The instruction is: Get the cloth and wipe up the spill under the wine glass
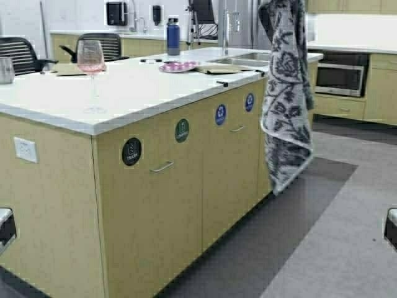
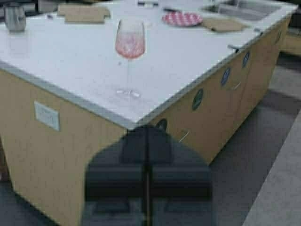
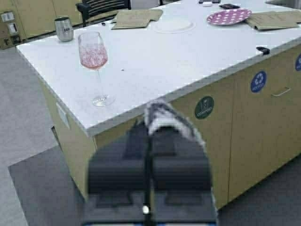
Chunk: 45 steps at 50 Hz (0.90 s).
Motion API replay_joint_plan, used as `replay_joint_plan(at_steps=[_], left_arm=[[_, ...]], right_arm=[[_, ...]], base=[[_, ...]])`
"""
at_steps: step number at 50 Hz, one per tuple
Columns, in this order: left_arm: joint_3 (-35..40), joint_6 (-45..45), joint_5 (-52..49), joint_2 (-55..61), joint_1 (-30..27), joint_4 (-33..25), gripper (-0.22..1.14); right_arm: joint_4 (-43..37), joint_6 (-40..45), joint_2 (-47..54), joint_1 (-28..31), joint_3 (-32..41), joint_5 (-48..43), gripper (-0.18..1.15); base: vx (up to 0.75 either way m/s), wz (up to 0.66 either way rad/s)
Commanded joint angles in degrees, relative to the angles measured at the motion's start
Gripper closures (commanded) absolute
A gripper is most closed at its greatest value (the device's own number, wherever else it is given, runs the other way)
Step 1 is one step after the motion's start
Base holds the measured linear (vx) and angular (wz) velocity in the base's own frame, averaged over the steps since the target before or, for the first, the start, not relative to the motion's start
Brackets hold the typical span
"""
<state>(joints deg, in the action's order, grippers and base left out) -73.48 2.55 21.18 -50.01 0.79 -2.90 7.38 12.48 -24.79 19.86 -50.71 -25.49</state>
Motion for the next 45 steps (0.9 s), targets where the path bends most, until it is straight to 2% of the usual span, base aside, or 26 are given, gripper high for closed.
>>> replay_joint_plan(at_steps=[1,9,20,29,45], left_arm=[[5.01,0.44,2.37,9.67,0.00,0.35,0.89],[9.14,0.79,6.24,18.37,0.97,0.35,0.89],[11.87,0.97,12.74,31.73,7.91,0.35,0.89],[12.57,1.32,20.48,39.64,11.43,-0.26,0.89],[18.19,1.32,22.68,49.04,14.77,-0.53,0.89]], right_arm=[[-0.09,-0.18,-0.79,0.00,1.23,-0.79,0.91],[-0.09,-0.18,-0.70,0.00,0.53,-0.88,0.91],[-0.09,-0.18,-0.62,0.00,0.62,-0.88,0.91],[-0.09,-0.18,0.62,0.00,1.41,-1.76,0.91],[-0.09,-0.18,0.70,0.00,1.05,-2.02,0.91]], base=[[0.22,0.10],[0.24,0.10],[0.23,0.12],[0.21,0.14],[0.21,0.22]])
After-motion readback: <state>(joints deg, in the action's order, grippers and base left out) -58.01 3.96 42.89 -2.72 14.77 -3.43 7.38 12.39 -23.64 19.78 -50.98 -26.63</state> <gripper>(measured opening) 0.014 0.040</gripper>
